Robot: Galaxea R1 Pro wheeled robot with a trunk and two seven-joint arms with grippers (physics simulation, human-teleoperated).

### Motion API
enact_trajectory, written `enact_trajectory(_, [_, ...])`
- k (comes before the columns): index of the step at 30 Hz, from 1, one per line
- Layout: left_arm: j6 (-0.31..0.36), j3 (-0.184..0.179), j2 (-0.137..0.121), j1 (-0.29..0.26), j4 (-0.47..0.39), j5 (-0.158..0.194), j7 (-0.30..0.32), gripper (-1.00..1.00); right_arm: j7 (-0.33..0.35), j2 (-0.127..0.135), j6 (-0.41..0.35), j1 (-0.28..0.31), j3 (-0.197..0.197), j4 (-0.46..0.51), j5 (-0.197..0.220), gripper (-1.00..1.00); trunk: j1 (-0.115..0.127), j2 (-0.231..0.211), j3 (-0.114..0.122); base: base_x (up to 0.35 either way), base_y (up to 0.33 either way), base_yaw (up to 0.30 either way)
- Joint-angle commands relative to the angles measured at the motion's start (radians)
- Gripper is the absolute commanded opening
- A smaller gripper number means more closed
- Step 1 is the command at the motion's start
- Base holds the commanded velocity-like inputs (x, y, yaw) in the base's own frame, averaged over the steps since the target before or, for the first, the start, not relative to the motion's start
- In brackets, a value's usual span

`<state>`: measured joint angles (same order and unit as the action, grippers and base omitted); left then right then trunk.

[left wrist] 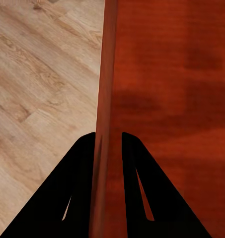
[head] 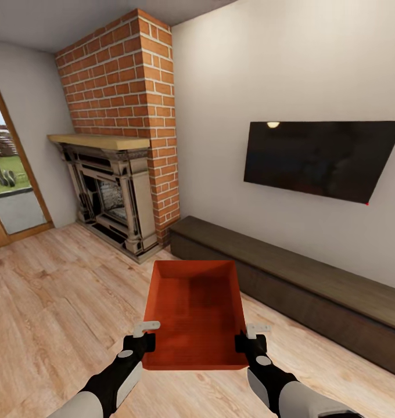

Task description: Move the two storage containers from the living room to the garage. In the garage, place one container on the floor and stack the other container on top of it (either order is fine).

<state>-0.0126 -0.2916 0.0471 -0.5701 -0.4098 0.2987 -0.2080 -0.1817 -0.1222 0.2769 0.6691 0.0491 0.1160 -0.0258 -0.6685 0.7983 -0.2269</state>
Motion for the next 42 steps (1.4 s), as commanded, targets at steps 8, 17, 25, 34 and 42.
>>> enact_trajectory(8, [-0.001,0.003,-0.001,-0.001,-0.001,0.003,-0.082,-1.00,-0.004,-0.001,-0.001,0.001,-0.046,0.001,-0.012,-1.00,0.000,0.001,0.011,0.000,0.000,0.000])
enact_trajectory(17, [-0.001,0.003,-0.001,-0.001,-0.001,0.003,-0.082,-1.00,-0.004,0.000,-0.001,0.001,-0.047,0.002,-0.013,-1.00,0.000,0.001,0.026,0.000,0.000,0.000])
enact_trajectory(25, [-0.001,0.003,0.000,-0.001,-0.002,0.003,-0.082,-1.00,-0.004,-0.001,-0.001,0.001,-0.046,0.002,-0.013,-1.00,0.000,0.001,0.038,0.000,0.000,0.000])
enact_trajectory(34, [0.000,0.003,0.000,-0.001,0.000,0.003,-0.083,-1.00,-0.004,-0.002,-0.001,0.001,-0.046,0.001,-0.012,-1.00,0.000,0.001,0.053,0.000,0.000,0.000])
enact_trajectory(42, [0.003,0.003,0.003,-0.001,0.003,0.005,-0.084,-1.00,-0.004,-0.001,-0.002,0.001,-0.047,0.002,-0.013,-1.00,0.000,0.001,0.055,-0.175,0.000,0.000])
